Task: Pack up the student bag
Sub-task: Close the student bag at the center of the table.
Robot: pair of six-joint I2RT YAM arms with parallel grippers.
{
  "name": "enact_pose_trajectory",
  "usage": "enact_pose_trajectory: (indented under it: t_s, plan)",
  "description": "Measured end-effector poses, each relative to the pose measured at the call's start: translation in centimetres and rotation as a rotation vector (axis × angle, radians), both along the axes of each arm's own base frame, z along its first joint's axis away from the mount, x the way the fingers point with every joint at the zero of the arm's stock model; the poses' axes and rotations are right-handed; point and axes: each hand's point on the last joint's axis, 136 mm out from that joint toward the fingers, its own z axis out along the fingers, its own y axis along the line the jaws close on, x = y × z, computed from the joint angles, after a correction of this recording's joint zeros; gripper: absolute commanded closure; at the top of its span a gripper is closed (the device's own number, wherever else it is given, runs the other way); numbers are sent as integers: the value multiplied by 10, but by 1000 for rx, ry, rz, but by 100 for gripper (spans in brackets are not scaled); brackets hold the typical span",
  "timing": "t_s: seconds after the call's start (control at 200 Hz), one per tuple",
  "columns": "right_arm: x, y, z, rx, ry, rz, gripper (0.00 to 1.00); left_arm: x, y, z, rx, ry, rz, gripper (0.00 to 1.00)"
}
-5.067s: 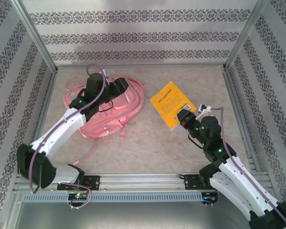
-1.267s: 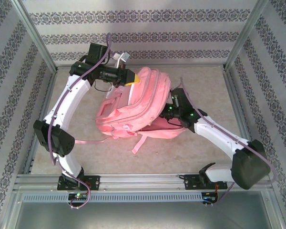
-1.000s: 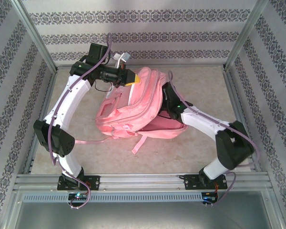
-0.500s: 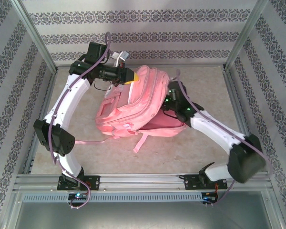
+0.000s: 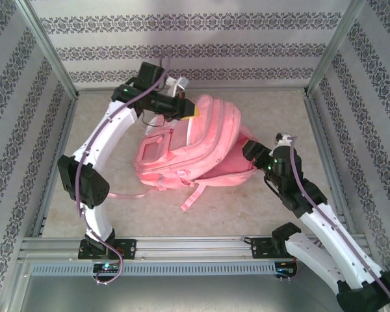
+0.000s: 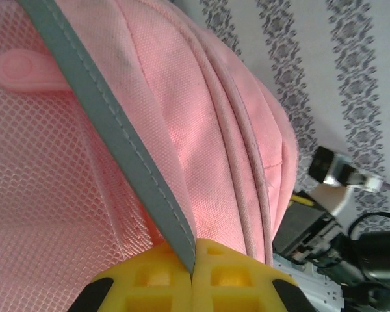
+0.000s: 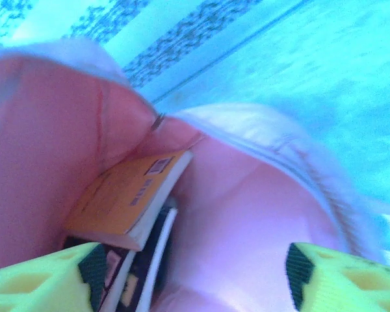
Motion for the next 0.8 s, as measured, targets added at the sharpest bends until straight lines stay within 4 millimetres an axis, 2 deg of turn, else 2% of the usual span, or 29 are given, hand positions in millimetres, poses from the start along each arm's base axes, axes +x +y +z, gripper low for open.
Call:
enact_pose_trajectory:
  t_s: [0.055, 0.15, 0.255, 0.32, 0.425, 0.515, 0.605, 0.714, 0.799]
  plan:
    - [-2, -16, -3, -26, 13, -62, 30, -2, -14, -17, 18, 24, -15, 100]
    - [-5, -37, -21, -66, 76, -139, 30, -1, -35, -48, 36, 79, -18, 100]
    - [-7, -44, -52, -81, 178, -165, 26, 2, -46, -90, 33, 174, 24, 100]
    - [-7, -43, -71, -78, 251, -153, 24, 5, -50, -108, 18, 219, 55, 100]
    - [-6, -34, -98, -59, 364, -99, 23, 20, -53, -129, 2, 263, 127, 100]
    - [-7, -23, -108, -46, 412, -35, 20, 36, -50, -144, 6, 274, 207, 100]
    - [-6, -11, -106, -18, 404, 30, 21, 48, -42, -157, 2, 281, 294, 100]
    - [-4, 7, -94, -11, 346, 138, 28, 60, -27, -170, -19, 292, 402, 100]
    - [-9, 32, -87, -54, 296, 269, 30, 69, -15, -177, -32, 311, 467, 100]
